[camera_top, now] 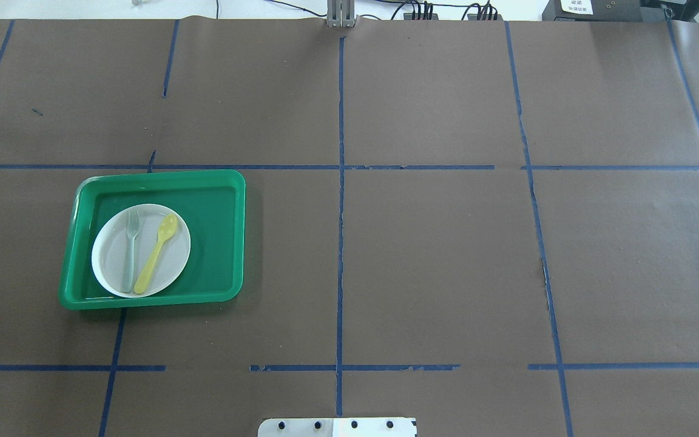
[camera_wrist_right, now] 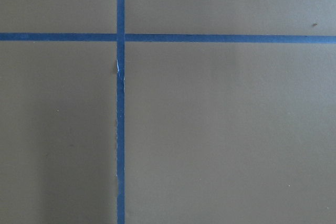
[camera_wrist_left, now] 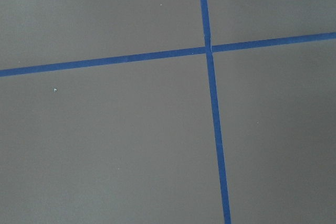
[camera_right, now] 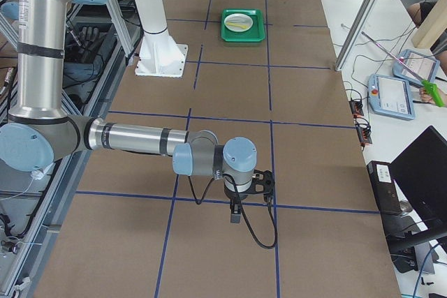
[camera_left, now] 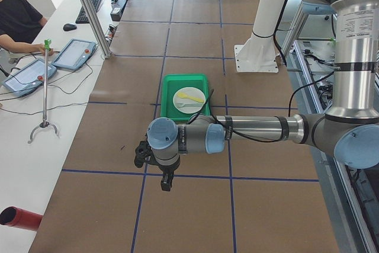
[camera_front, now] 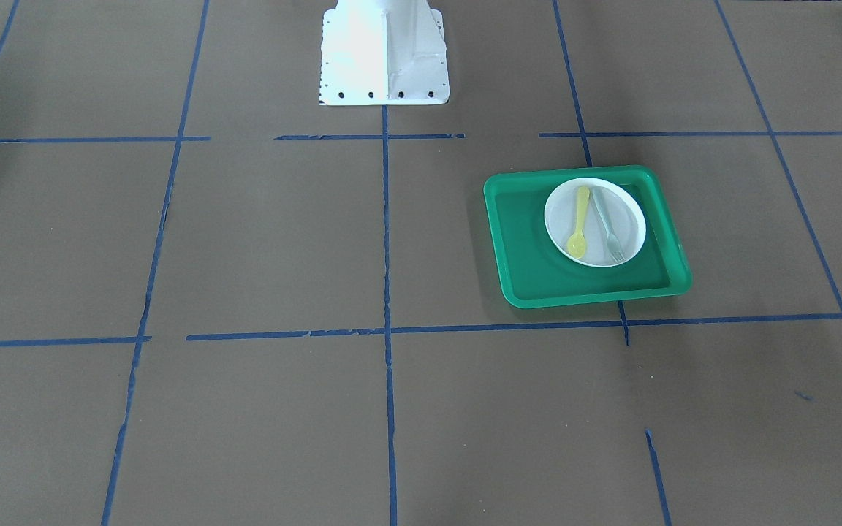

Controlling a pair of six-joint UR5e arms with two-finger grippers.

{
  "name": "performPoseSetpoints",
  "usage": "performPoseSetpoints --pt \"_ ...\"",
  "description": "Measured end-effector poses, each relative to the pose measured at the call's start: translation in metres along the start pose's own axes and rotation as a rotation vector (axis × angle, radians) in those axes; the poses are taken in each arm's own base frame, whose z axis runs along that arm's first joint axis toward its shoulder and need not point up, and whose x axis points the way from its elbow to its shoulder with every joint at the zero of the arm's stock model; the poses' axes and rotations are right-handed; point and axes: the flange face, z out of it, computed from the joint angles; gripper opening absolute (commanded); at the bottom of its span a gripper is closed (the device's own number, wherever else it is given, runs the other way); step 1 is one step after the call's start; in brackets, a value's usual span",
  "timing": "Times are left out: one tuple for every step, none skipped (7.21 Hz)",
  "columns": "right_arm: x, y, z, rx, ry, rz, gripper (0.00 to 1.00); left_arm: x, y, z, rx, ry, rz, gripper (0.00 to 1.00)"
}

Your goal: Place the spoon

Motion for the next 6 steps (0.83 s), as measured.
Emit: performPoseSetpoints --pt "0.000 0.000 0.000 0.000 0.000 0.001 1.00 0.014 -0.010 -0.013 0.027 -0.008 0.011 1.00" --pt "0.000 0.000 0.000 0.000 0.000 0.001 1.00 0.039 -0.019 -0.029 0.057 -0.013 0.002 1.00" --pt "0.000 0.000 0.000 0.000 0.000 0.001 1.00 0.073 -0.025 -0.038 0.076 -0.008 -0.009 1.00" --pt "0.000 0.000 0.000 0.000 0.000 0.001 1.00 0.107 -0.031 -0.041 0.083 0.004 -0.008 1.00" --pt "0.000 0.000 0.000 0.000 0.000 0.001 1.00 0.143 -0.035 -0.037 0.081 0.020 -0.011 1.00" --pt "0.000 0.000 0.000 0.000 0.000 0.001 1.00 0.189 -0.038 -0.033 0.078 0.042 -0.026 1.00"
